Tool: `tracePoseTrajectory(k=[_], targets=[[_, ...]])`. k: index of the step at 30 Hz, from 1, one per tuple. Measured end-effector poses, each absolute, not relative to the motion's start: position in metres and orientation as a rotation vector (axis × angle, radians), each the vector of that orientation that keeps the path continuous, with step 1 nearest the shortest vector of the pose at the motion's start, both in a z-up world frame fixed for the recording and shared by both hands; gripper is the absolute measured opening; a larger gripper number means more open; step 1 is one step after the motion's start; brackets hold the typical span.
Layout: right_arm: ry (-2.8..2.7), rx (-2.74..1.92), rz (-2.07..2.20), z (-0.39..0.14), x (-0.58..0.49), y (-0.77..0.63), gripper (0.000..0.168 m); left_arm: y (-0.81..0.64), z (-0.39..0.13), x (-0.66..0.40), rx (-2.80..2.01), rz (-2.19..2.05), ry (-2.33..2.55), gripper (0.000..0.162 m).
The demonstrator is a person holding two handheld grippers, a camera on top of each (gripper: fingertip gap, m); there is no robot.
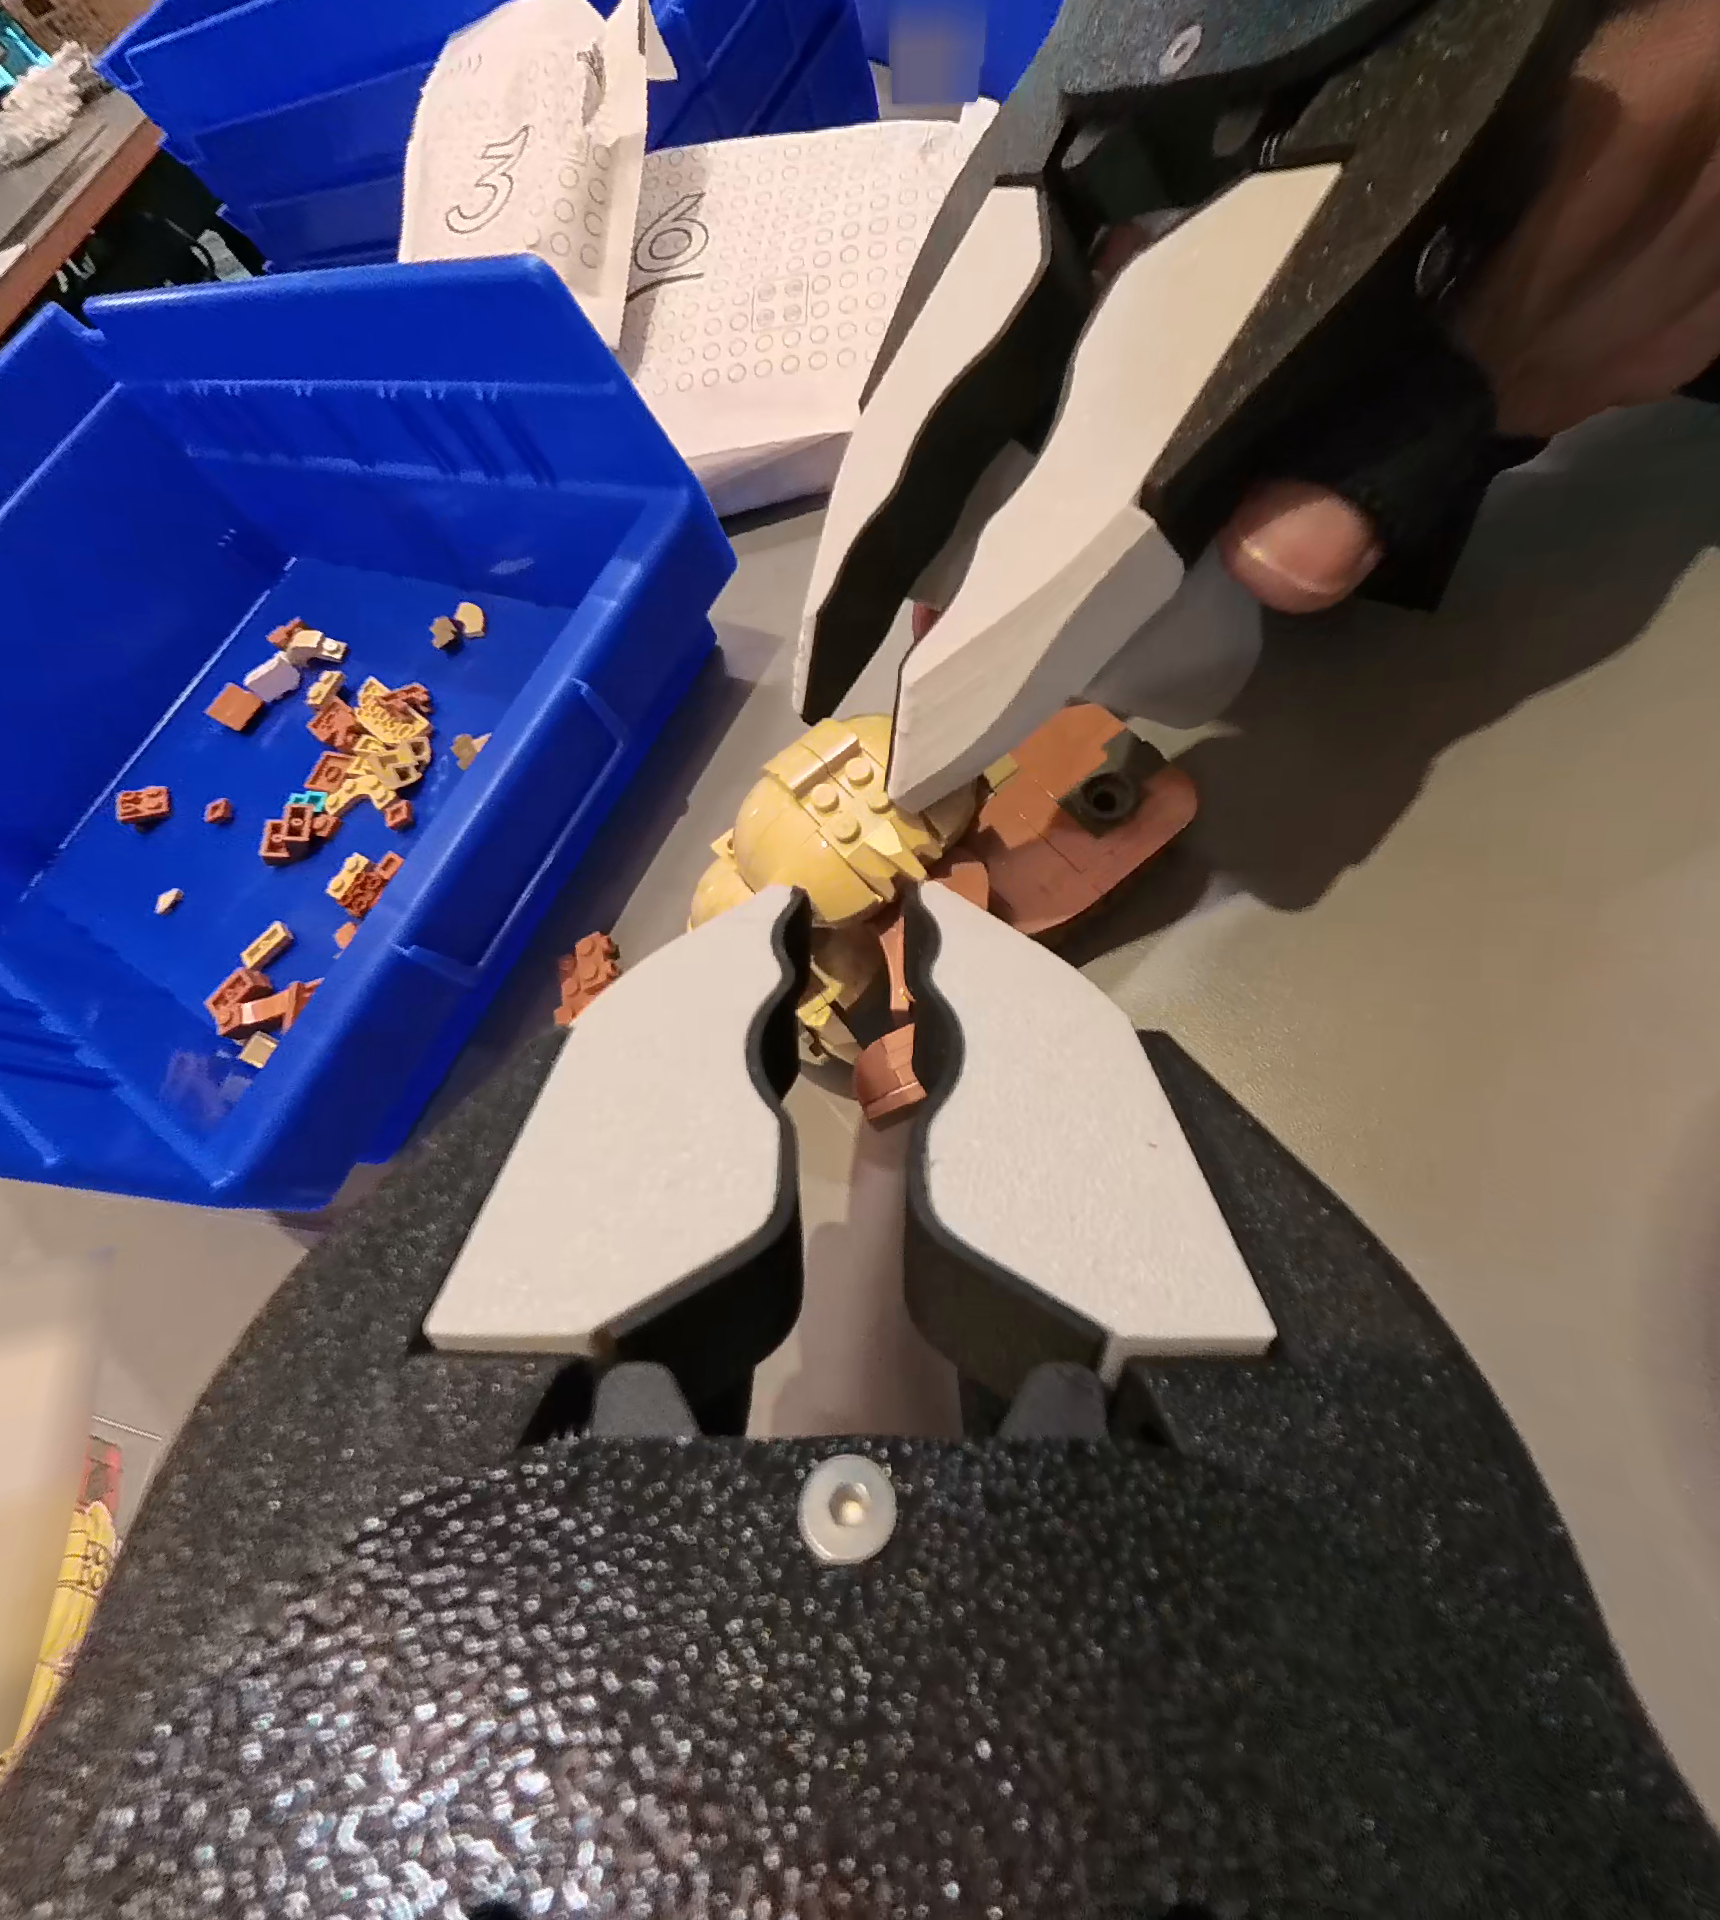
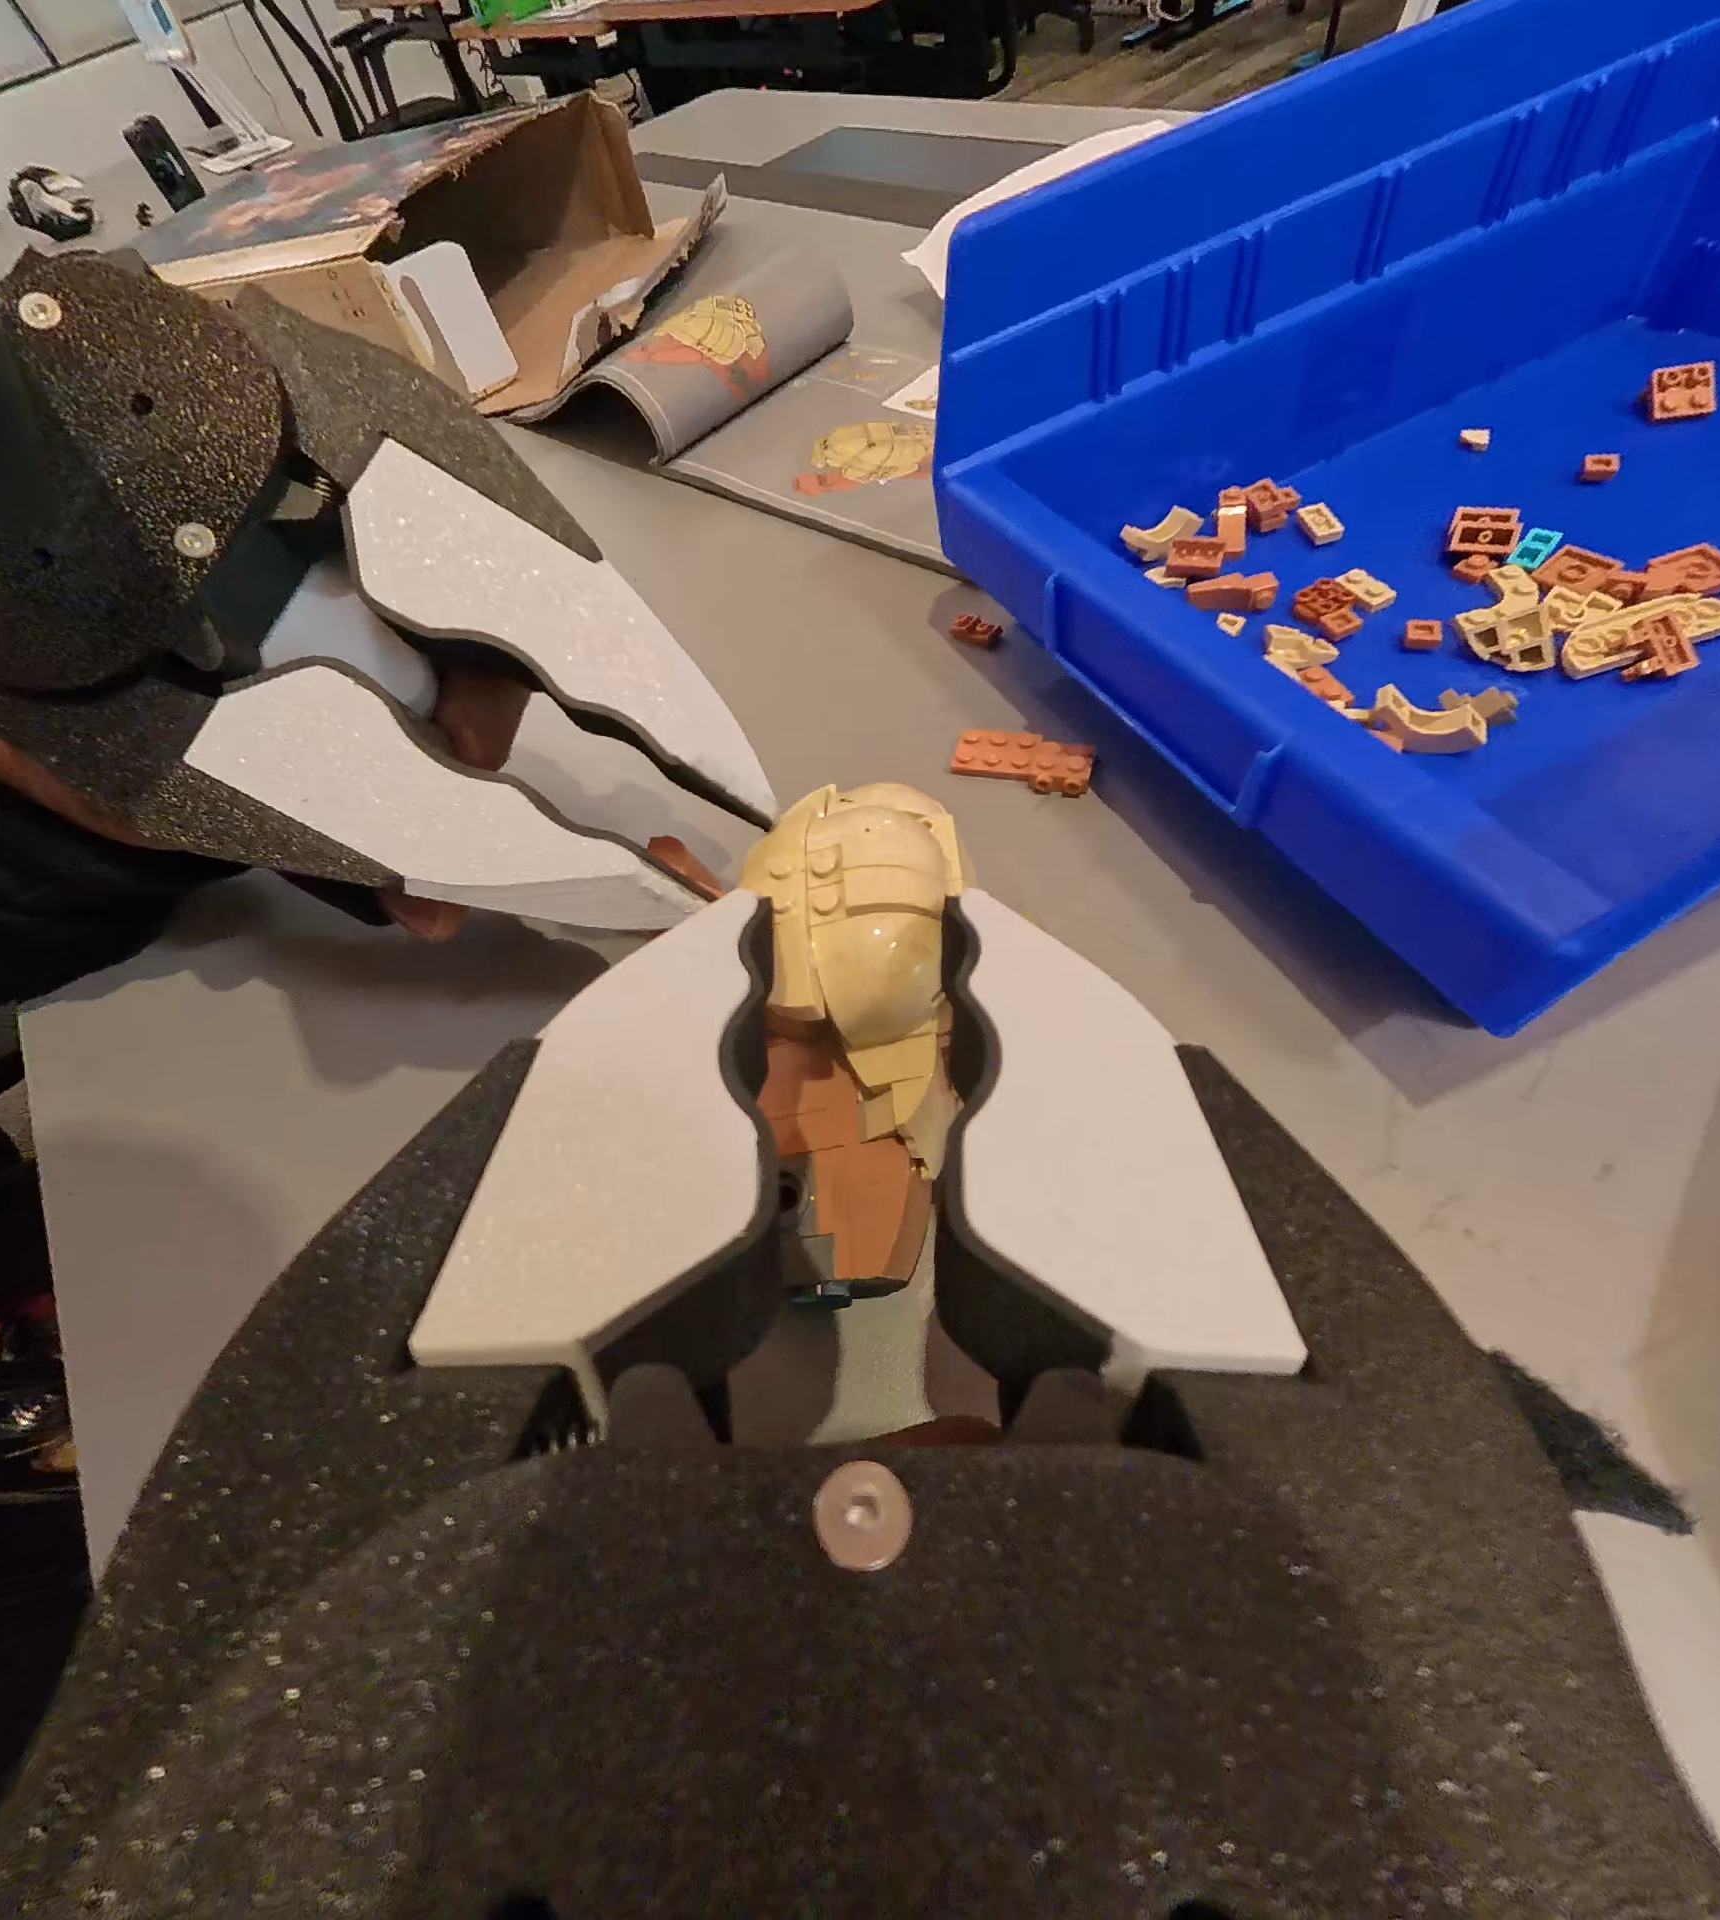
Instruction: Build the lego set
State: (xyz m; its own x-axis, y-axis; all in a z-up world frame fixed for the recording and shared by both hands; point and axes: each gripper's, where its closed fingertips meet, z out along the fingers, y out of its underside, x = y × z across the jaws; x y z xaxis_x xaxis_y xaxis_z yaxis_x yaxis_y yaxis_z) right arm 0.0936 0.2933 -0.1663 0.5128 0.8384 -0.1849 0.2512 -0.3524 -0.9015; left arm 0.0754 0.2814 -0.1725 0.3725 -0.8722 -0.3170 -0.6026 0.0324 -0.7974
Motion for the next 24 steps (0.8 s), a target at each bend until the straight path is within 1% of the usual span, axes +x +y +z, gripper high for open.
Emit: tracePoseTrajectory(k=[19,24], targets=[[-0.898,-1.881,0.783,-0.1692,0.0938,0.2935,0.031,0.2823,-0.1689,0.0759,-1.644,-0.366,1.310,0.015],[-0.897,-1.889,0.780,-0.1691,0.0938,0.2937,0.031,0.2847,-0.1642,0.0721,-1.683,-0.505,1.273,0.017]])
